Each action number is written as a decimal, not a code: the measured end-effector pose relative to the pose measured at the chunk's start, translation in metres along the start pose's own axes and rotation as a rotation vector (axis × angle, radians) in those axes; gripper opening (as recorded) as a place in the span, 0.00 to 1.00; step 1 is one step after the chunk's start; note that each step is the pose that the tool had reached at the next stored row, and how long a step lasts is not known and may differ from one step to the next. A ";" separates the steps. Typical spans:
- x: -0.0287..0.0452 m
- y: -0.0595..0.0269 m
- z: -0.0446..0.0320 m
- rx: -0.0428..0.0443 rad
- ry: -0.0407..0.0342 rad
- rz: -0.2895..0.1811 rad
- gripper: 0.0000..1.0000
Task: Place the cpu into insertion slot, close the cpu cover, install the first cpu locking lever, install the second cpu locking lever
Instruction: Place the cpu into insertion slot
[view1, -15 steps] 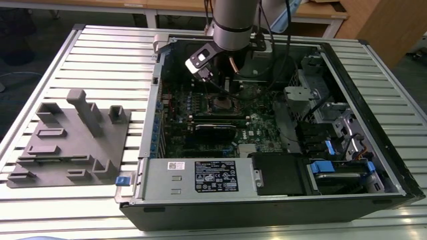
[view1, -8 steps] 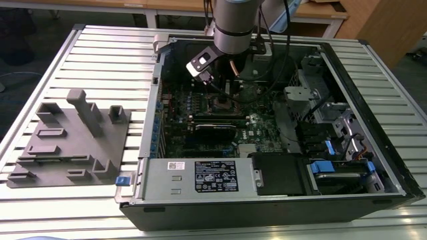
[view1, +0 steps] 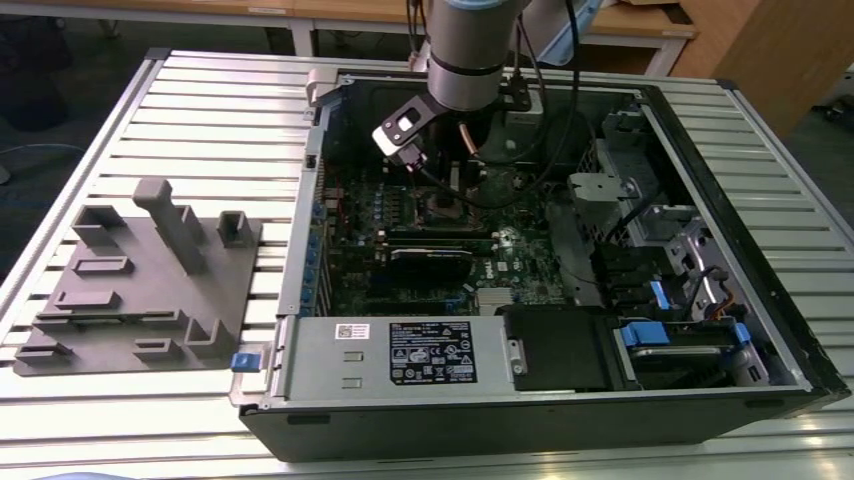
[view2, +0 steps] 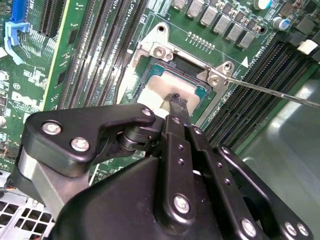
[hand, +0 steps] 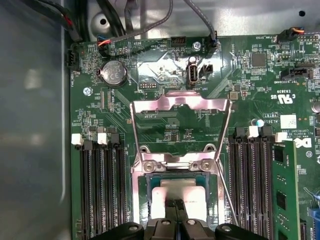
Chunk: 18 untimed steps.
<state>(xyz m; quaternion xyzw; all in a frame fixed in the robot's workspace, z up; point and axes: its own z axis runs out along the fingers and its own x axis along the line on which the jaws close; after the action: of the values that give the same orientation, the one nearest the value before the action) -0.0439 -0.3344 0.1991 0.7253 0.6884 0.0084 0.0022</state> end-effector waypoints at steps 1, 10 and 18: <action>-0.0001 0.0000 0.0004 0.0000 -0.0002 0.000 0.11; 0.0005 0.0002 -0.0010 -0.0018 0.0054 0.000 0.11; 0.0005 0.0004 -0.0243 -0.0007 0.0033 0.000 0.11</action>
<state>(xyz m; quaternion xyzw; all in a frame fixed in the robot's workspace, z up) -0.0438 -0.3341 0.2234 0.7253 0.6884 0.0098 0.0013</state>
